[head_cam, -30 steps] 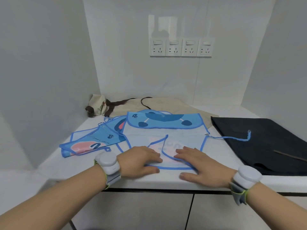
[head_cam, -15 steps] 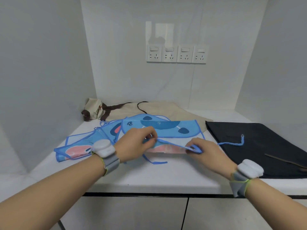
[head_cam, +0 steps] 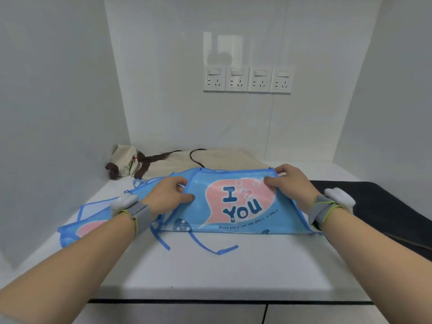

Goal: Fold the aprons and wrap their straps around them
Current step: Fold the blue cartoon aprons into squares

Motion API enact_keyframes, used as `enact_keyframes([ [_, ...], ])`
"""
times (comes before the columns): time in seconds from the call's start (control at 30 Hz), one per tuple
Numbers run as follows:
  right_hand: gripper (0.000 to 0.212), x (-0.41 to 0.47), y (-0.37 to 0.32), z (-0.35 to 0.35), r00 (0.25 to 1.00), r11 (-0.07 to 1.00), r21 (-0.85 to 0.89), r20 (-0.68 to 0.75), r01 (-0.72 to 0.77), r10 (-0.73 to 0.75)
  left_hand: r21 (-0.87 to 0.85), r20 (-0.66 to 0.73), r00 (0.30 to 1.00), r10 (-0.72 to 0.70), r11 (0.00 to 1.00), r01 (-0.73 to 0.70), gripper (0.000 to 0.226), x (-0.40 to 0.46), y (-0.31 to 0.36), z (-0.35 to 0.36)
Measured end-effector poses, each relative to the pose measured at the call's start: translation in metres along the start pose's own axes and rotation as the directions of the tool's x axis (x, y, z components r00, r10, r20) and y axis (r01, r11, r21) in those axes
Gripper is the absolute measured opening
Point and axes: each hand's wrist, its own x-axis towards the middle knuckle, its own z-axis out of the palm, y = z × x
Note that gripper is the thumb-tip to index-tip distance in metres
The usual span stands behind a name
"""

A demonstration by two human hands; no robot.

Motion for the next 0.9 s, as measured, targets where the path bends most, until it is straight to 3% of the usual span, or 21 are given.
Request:
enact_keyframes([
  [0.1, 0.045, 0.025, 0.008, 0.011, 0.995, 0.984, -0.151, 0.027, -0.09, 0.096, 0.037, -0.139, 0.99, -0.009, 0.999, 0.015, 0.031, 0.018, -0.008, 0.015],
  [0.27, 0.045, 0.046, 0.037, 0.03, 1.0, 0.952, -0.305, 0.01, -0.012, 0.016, 0.229, -0.111, 0.992, 0.055, 0.973, -0.028, 0.054, 0.034, -0.026, 0.041],
  [0.43, 0.041, 0.058, 0.046, 0.036, 0.999, 0.935, -0.354, 0.023, 0.034, -0.027, 0.61, -0.054, 0.961, 0.27, 0.771, -0.182, 0.04, 0.038, -0.026, 0.051],
  [0.57, 0.033, 0.06, 0.056, 0.021, 0.998, 0.878, -0.479, -0.059, -0.006, -0.025, 0.538, 0.065, 0.899, 0.432, 0.744, -0.397, 0.036, 0.039, -0.003, 0.078],
  [0.67, 0.034, 0.055, 0.063, -0.01, 0.99, 0.863, -0.487, -0.11, -0.135, 0.092, 0.504, 0.185, 0.866, 0.464, 0.712, -0.489, 0.038, 0.044, 0.016, 0.116],
  [0.9, 0.03, 0.044, 0.066, -0.043, 0.958, 0.902, -0.324, -0.056, -0.286, 0.283, 0.555, 0.332, 0.889, 0.315, 0.697, -0.454, 0.059, 0.043, 0.022, 0.161],
])
